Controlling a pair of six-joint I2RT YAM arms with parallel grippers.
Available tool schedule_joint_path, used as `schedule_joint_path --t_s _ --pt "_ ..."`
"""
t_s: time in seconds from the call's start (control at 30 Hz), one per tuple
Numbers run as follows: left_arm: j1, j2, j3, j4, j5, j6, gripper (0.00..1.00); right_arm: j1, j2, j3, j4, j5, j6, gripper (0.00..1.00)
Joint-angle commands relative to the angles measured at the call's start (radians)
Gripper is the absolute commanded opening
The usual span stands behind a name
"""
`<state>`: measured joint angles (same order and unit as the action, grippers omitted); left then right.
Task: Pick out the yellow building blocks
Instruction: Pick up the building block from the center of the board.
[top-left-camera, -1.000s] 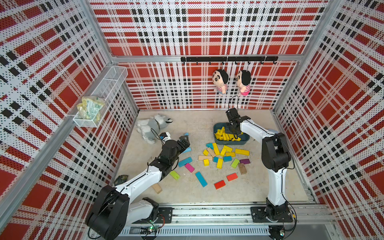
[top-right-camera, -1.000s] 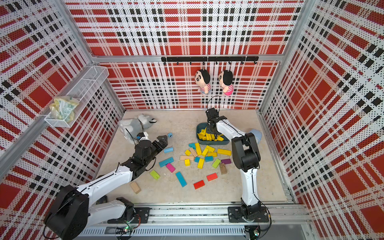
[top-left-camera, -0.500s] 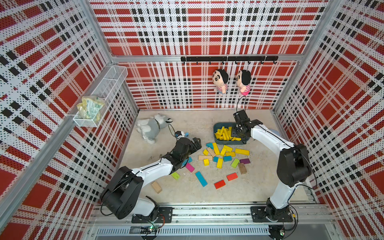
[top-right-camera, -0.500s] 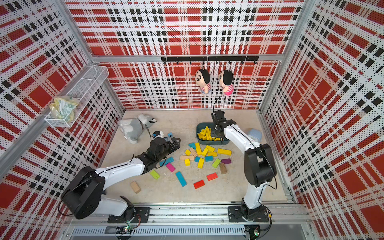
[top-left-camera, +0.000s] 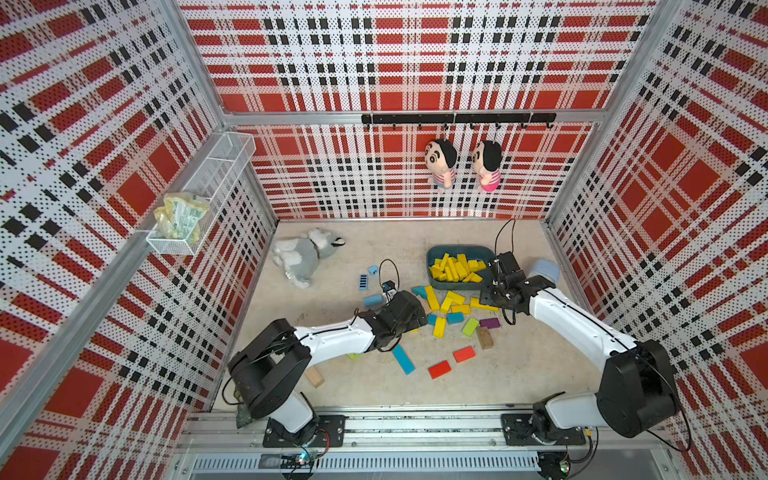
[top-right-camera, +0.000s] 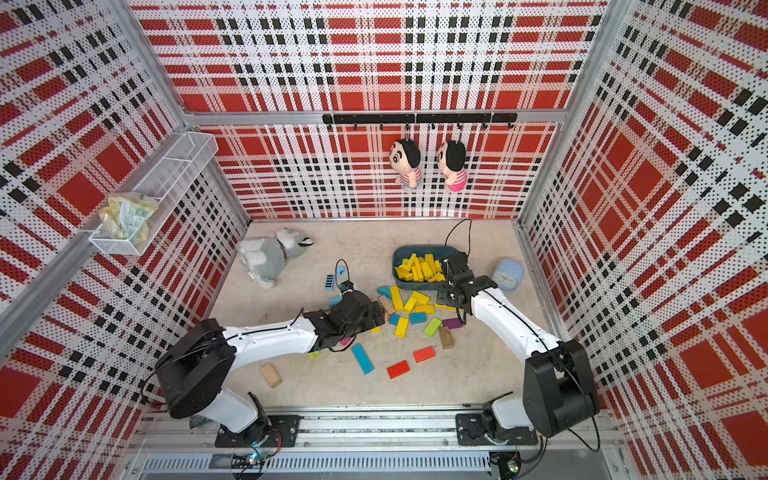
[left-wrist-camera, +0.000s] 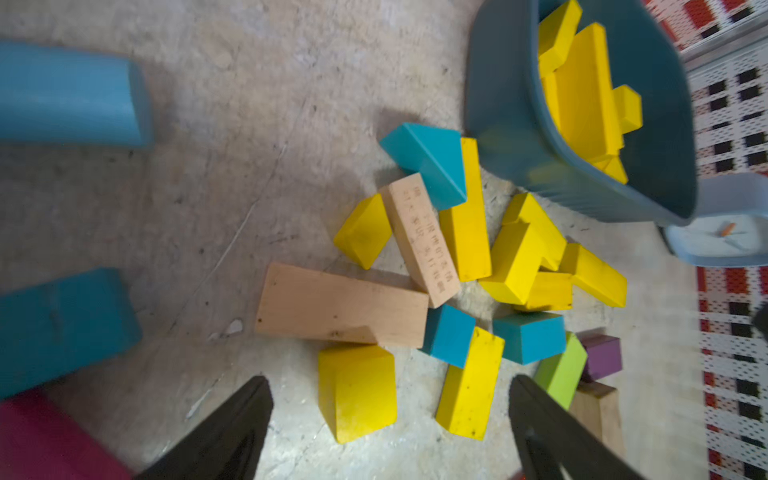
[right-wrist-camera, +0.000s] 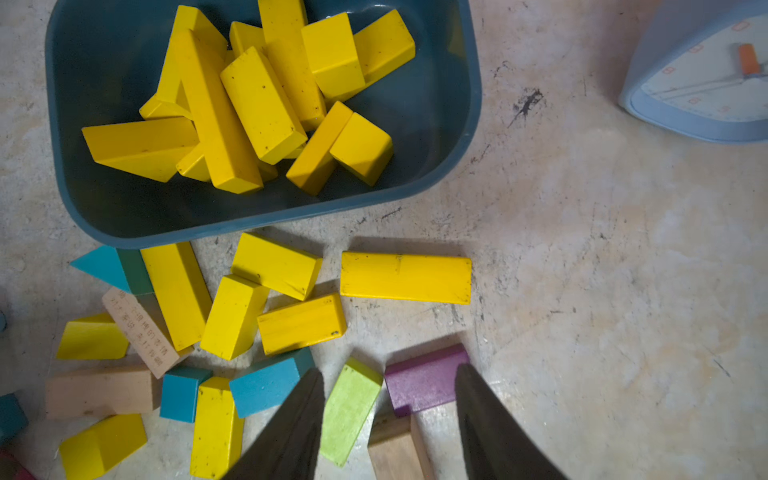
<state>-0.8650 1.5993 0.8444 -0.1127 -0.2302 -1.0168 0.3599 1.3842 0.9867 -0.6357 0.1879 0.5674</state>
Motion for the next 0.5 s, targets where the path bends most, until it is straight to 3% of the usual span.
schedule_joint_path --t_s 0.0,0.47 --pt "-0.034 0.05 0.062 -0.123 -0.054 -0.022 0.89 0.009 -0.048 -0.017 0.018 0.012 0.013 0.54" --pt "-0.077 0.237 0.257 -0.32 -0.151 -0.029 0.64 0.007 -0.124 -0.062 0.011 0.048 0.032 0.55"
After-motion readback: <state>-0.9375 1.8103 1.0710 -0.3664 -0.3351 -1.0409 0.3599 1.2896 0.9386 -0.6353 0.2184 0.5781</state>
